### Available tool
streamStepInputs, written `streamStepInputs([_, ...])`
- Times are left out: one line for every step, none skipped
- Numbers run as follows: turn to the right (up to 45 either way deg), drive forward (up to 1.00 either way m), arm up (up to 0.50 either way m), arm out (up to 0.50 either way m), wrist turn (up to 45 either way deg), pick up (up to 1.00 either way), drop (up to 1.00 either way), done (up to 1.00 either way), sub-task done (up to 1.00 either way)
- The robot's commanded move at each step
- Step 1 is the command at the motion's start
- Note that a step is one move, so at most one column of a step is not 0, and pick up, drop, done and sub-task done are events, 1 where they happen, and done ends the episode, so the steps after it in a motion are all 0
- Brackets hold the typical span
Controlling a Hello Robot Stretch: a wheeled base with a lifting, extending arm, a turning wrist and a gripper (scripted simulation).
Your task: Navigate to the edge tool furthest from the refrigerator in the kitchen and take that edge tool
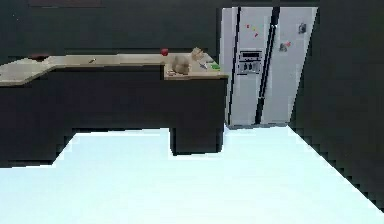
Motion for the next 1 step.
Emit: streamStepInputs([0.0, 1.0, 0.0, 0.0, 0.0, 0.0, 0.0, 0.0, 0.0])
